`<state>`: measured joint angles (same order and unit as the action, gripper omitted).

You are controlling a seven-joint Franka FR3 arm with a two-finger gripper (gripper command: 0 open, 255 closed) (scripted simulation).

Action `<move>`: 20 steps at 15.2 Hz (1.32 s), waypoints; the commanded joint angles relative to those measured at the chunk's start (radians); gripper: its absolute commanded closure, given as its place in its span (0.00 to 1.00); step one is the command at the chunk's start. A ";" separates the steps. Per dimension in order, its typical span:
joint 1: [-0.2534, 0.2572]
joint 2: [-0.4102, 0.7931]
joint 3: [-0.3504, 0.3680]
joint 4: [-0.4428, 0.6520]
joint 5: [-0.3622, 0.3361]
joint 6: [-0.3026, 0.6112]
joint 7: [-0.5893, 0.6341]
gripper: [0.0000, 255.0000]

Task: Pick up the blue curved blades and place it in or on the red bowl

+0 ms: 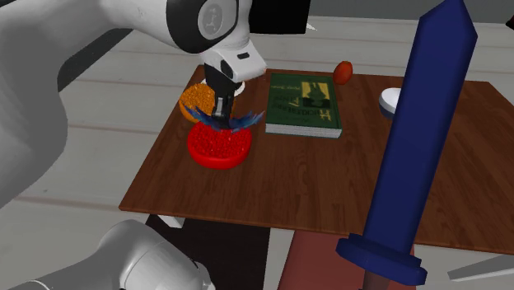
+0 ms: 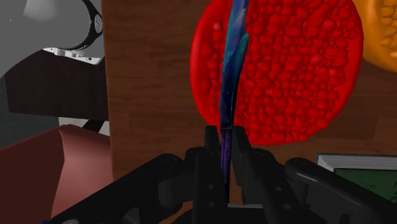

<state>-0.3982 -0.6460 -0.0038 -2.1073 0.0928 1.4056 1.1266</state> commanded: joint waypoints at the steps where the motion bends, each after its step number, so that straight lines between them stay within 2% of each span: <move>1: 0.010 0.043 0.031 0.032 0.021 0.015 0.038 1.00; 4: 0.029 0.120 0.091 0.087 0.052 0.045 0.109 1.00; 16: 0.031 0.080 0.098 -0.107 0.058 0.199 0.092 1.00; 20: 0.031 0.078 0.099 -0.120 0.059 0.209 0.091 1.00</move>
<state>-0.3675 -0.5669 0.0947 -2.2246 0.1512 1.6135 1.2175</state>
